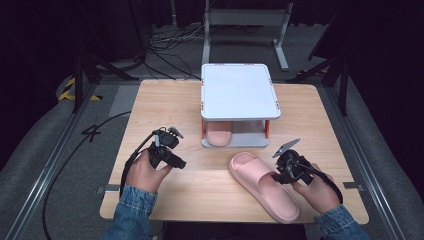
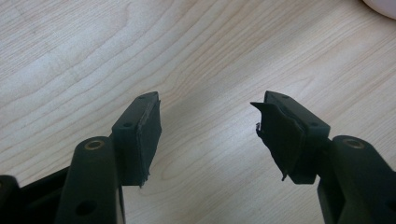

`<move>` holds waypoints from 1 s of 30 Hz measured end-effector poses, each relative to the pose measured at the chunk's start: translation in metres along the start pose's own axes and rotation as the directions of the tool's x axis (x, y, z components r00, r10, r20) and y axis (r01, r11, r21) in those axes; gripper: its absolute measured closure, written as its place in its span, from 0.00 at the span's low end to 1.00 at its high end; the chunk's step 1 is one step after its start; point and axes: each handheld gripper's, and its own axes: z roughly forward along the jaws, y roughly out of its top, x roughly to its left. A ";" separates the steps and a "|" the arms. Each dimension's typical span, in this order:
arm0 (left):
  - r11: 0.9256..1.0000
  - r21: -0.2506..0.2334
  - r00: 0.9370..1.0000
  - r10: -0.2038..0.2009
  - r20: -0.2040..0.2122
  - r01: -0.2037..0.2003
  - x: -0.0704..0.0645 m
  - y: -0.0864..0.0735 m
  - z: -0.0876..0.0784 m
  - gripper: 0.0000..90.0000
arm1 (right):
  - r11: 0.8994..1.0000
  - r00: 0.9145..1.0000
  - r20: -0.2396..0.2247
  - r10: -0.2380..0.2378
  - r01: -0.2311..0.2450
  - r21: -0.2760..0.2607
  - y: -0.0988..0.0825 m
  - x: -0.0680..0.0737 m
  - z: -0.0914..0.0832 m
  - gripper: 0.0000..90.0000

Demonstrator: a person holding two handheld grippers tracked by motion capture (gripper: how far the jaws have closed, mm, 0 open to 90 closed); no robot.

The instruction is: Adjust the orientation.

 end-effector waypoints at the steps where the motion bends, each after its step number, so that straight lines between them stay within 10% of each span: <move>1: 1.000 -0.001 1.000 0.001 0.000 -0.001 0.000 0.000 0.000 0.43 | 1.000 1.000 -0.002 -0.008 0.008 -0.001 0.002 0.001 0.001 0.74; 20: 1.000 -0.004 1.000 -0.008 0.016 0.008 0.002 0.002 -0.001 0.43 | 0.992 0.989 0.108 0.103 -0.094 -0.086 0.022 -0.002 -0.018 0.89; 30: 1.000 -0.004 1.000 0.002 0.006 -0.002 0.005 0.003 -0.001 0.43 | 0.958 0.948 0.171 0.270 -0.248 -0.141 0.041 -0.036 -0.010 0.88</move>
